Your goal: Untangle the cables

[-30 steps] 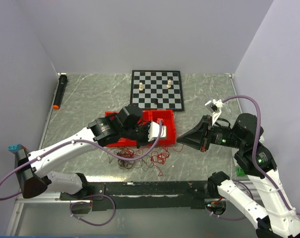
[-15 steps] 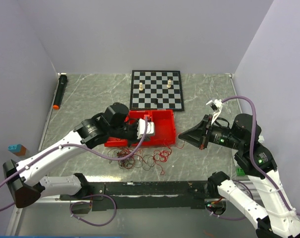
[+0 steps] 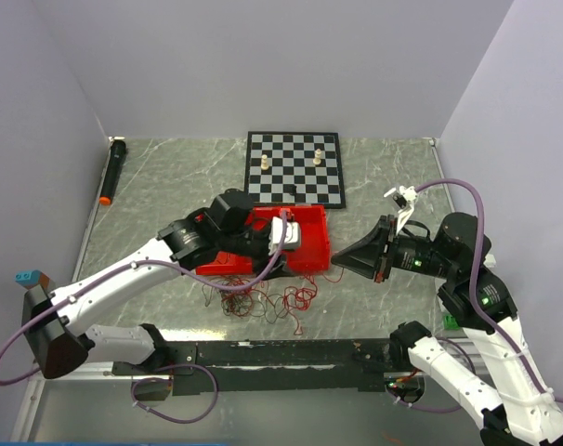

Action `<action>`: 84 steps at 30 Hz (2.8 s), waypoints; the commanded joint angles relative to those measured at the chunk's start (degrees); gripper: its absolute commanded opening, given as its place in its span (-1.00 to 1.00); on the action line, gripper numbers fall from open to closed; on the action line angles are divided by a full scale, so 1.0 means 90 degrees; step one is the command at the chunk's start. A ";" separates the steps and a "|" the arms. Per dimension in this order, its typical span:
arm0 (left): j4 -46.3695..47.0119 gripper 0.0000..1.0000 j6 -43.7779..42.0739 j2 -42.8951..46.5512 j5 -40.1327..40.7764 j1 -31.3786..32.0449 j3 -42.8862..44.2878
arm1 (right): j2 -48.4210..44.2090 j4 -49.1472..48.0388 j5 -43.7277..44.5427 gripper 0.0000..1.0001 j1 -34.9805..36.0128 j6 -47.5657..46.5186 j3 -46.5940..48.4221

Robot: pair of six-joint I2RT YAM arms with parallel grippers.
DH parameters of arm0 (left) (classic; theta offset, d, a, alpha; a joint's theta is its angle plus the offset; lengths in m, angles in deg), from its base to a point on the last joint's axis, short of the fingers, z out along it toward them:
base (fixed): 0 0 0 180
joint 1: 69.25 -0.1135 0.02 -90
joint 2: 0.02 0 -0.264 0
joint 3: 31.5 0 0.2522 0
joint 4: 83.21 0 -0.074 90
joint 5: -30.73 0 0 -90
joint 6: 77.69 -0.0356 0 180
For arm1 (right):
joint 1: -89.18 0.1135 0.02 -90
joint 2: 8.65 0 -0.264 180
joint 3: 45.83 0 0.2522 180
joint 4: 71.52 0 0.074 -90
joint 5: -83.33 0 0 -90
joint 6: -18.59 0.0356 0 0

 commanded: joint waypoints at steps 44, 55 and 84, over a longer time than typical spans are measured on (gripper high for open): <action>0.0788 0.22 0.0760 0.0393 0.0363 0.0660 -0.0701 | -0.0138 0.0030 0.2494 -1.00 -0.0028 0.0772 0.0306; 0.2400 0.25 0.0513 0.0109 0.2091 0.1149 -0.0837 | -0.0138 -0.0684 0.1624 -1.00 -0.0018 0.1047 0.0032; -0.0849 -0.99 -0.1788 0.1007 0.0619 0.1306 -0.1433 | 0.0203 0.1484 0.5577 -1.00 -0.0077 -0.0067 0.0755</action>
